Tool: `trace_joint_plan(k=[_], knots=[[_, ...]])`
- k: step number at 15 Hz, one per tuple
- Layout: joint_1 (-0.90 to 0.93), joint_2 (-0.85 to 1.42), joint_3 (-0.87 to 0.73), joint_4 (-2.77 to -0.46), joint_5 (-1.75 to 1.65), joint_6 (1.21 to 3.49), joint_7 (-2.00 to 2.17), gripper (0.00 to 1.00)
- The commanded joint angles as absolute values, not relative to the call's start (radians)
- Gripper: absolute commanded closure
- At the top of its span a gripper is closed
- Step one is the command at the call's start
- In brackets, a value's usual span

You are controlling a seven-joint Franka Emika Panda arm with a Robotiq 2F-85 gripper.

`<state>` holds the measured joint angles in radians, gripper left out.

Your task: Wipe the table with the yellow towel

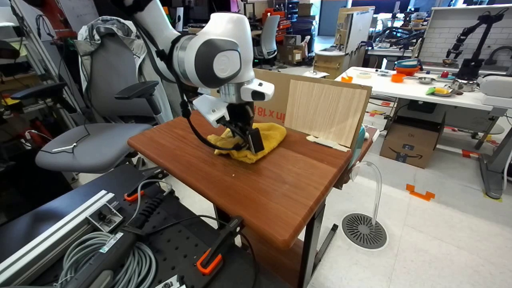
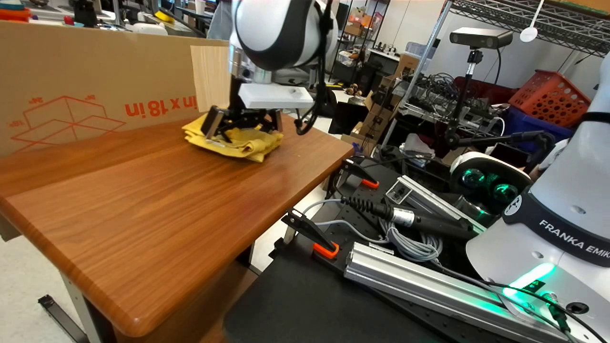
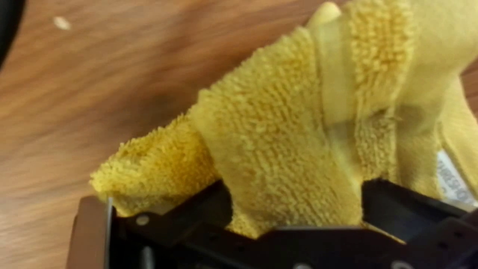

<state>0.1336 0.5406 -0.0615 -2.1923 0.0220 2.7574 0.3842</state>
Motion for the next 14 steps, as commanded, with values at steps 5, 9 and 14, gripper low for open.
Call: trace_joint_plan(k=[5,9,14], knots=[[-0.067,0.456,-0.064,-2.387,0.174,2.863,0.298,0.0],[-0.046,0.418,0.034,-2.491,0.182,2.839,0.206,0.0],[0.1,0.433,0.122,-2.529,0.142,2.873,0.21,0.0]])
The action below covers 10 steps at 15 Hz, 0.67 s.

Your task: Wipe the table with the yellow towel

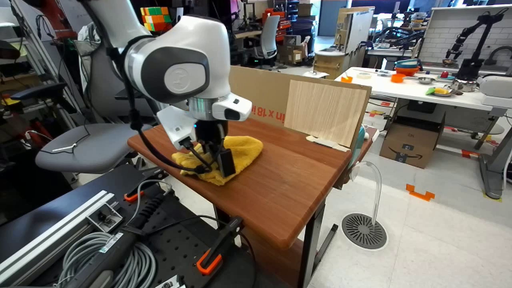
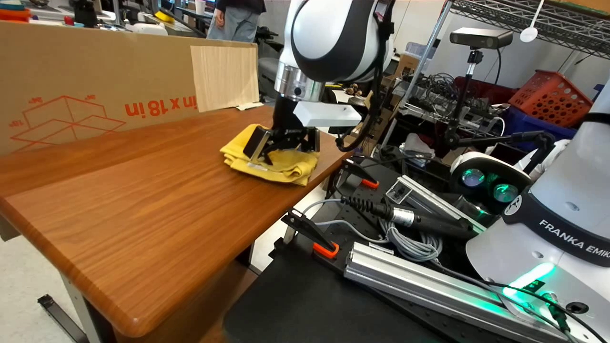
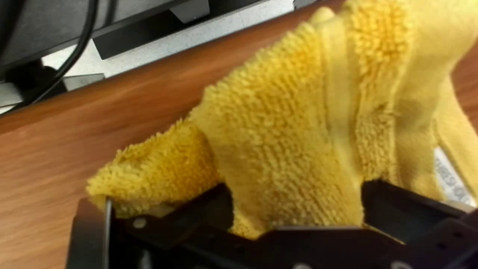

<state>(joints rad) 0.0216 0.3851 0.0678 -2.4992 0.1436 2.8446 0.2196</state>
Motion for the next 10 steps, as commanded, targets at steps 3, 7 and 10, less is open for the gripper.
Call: trace_joint_plan(k=[3,7,10], knots=[[0.165,0.482,0.212,-2.477,0.162,2.909,0.18,0.0],[0.188,0.513,0.343,-2.356,0.2,2.925,0.154,0.0],[0.205,0.525,0.348,-2.285,0.177,2.952,0.151,0.0]])
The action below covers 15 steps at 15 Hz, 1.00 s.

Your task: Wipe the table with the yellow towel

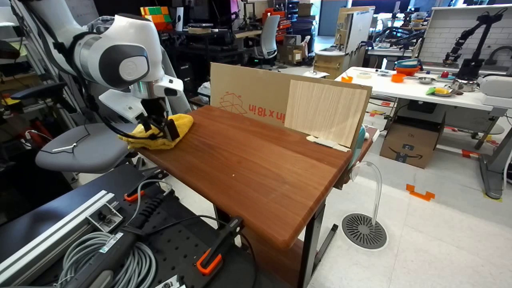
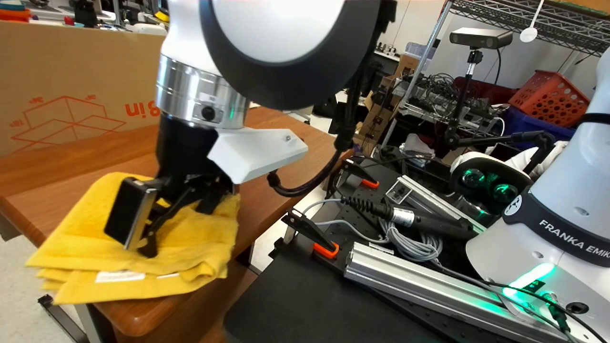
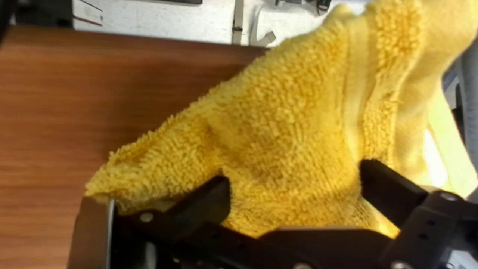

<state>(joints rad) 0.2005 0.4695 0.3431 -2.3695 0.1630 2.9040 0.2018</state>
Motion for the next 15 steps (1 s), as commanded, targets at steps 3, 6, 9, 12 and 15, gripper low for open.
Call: trace_joint_plan(k=[3,6,9,12,15], knots=[[0.199,0.524,0.314,-2.25,0.163,2.98,0.137,0.0],[0.177,0.508,0.286,-2.248,0.162,3.01,0.117,0.0],[0.136,0.481,0.289,-2.267,0.172,3.04,0.096,0.0],[0.057,0.373,0.377,-2.331,0.201,3.062,0.062,0.0],[-0.016,0.227,0.486,-2.392,0.254,3.037,0.055,0.0]])
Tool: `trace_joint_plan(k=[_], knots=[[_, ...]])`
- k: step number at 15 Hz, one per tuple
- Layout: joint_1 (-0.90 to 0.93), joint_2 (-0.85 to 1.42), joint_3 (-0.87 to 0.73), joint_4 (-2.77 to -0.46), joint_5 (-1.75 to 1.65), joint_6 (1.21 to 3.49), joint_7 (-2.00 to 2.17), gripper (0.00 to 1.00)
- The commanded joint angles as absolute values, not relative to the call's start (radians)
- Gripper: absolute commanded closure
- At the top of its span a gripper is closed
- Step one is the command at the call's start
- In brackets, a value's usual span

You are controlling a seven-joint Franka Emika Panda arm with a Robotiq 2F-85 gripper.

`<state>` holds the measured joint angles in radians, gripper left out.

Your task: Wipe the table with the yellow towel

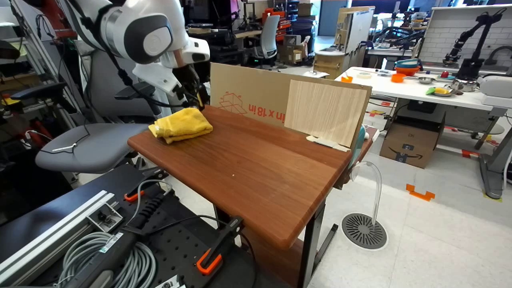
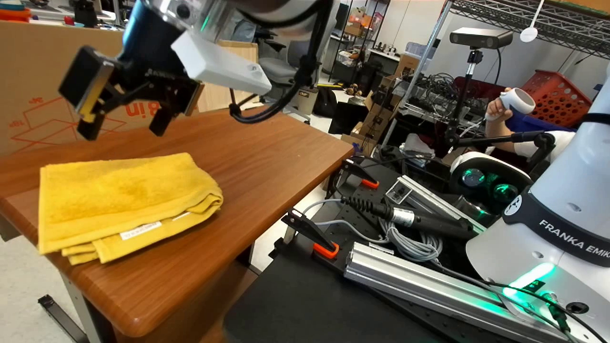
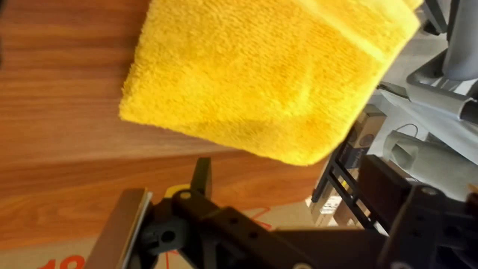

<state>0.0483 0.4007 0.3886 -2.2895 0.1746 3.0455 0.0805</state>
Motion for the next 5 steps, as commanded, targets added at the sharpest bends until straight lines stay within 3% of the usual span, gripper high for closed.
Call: trace_joint_plan(k=[1,2,5], knots=[[-0.031,0.165,0.503,-2.408,0.26,2.972,0.093,0.0],[0.035,0.306,0.432,-2.325,0.237,3.032,0.065,0.0],[-0.005,0.192,0.481,-2.381,0.233,2.986,0.098,0.0]])
